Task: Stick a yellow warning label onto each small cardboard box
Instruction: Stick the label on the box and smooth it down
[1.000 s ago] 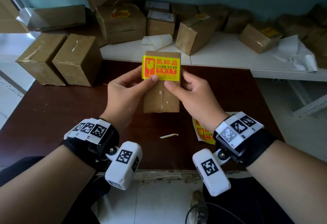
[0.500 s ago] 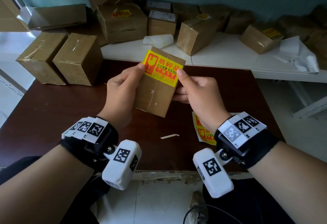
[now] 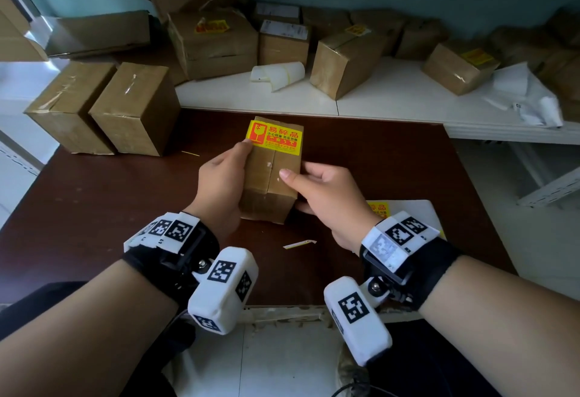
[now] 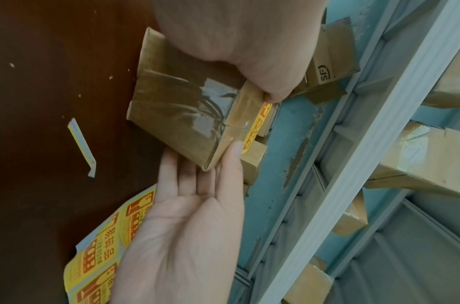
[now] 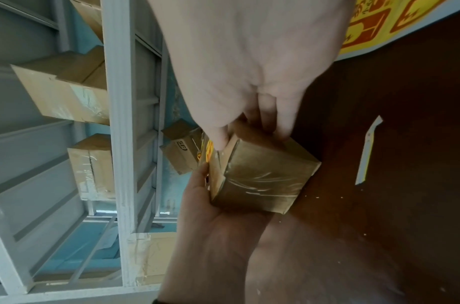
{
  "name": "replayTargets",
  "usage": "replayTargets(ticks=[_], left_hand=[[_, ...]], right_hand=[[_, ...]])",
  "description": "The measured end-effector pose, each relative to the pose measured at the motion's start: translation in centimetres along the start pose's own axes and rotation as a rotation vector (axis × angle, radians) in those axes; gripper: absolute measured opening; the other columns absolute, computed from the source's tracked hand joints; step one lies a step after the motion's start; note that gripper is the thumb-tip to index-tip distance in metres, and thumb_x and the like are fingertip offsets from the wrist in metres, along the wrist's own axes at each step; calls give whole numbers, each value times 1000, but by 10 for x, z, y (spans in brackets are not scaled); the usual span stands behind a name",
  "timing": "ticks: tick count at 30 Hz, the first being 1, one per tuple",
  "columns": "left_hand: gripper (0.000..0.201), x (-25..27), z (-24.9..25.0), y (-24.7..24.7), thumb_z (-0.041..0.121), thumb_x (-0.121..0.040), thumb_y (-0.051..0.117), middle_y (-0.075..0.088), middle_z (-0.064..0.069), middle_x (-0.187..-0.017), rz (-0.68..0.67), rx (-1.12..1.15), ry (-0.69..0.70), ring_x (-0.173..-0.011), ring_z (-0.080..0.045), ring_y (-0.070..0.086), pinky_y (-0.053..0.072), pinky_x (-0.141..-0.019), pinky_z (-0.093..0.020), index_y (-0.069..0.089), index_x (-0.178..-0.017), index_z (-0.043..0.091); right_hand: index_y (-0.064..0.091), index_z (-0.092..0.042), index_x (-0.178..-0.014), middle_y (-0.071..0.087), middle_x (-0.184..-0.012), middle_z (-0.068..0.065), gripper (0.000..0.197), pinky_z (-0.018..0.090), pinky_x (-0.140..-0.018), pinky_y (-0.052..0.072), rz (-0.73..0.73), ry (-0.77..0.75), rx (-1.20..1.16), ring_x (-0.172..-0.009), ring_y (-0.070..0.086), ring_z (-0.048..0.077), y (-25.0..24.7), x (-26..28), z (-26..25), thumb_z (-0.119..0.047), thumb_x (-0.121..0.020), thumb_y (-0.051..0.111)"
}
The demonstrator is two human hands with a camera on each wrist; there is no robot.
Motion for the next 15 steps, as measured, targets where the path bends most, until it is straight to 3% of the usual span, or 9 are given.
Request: replayTargets(ticks=[2,4,6,8,10,12,14,15], left_hand=[[15,-3,-1,3,40,-102,75,80,2,-72,8,-10,-14,-57,-17,78,58,-43,-36,79,-98,26],[17,-3,-3,7,42,-103,71,82,-2,-84,1,-39,-51,-66,-22,81,60,-48,-36,77,-98,27],[22,-3,-5,9,43,-105,63,81,-7,-99,-11,-70,-76,-81,-27,80,59,-50,-35,76,-104,25],[30,-4,-7,7,45,-107,58,79,-9,-108,0,-77,-87,-87,-29,78,57,-45,-31,74,-116,21],[36,-4,-9,1,45,-111,53,77,-7,-103,27,-68,-86,-79,-24,75,52,-39,-25,72,-123,16],[40,-3,-8,-4,45,-114,47,78,-2,-92,4,-65,-77,-64,-15,74,49,-38,-19,73,-122,15],[45,-3,-6,-7,49,-114,45,81,4,-83,-35,-60,-57,-60,-10,75,51,-49,-17,74,-124,16],[48,-4,-2,-7,52,-113,45,83,5,-87,-55,-55,-40,-72,-11,76,55,-61,-22,75,-128,17]], right_hand=[[80,-23,-114,86,-110,-2,12,38,-97,66,21,19,-34,-99,82,9,-2,-2,0,-18,-106,73],[80,-23,-112,86,-106,-4,10,30,-89,68,35,41,-47,-92,81,3,-4,-4,1,-21,-107,72],[79,-26,-103,84,-95,-15,12,19,-73,64,37,70,-31,-79,77,-7,-5,-5,2,-28,-109,68],[74,-29,-96,78,-81,-25,19,17,-66,56,43,94,-45,-69,72,-14,-4,-4,2,-34,-111,64],[71,-29,-93,75,-79,-25,23,22,-72,54,59,115,-61,-71,71,-10,-2,-2,0,-38,-112,61],[71,-27,-93,78,-93,-11,26,33,-89,59,68,143,-73,-88,73,4,4,-3,-4,-42,-112,60],[72,-24,-96,80,-109,4,30,43,-102,58,73,182,-88,-106,75,21,10,-3,-7,-46,-111,60],[73,-24,-98,81,-112,5,31,42,-99,59,76,190,-96,-110,75,23,11,-3,-12,-48,-111,60]])
Point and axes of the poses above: each hand's wrist, its own x-axis away from the middle knuckle, its own y-axis out of the palm, z = x × y, the point moved 8 cm from there along -x, towards the middle knuckle
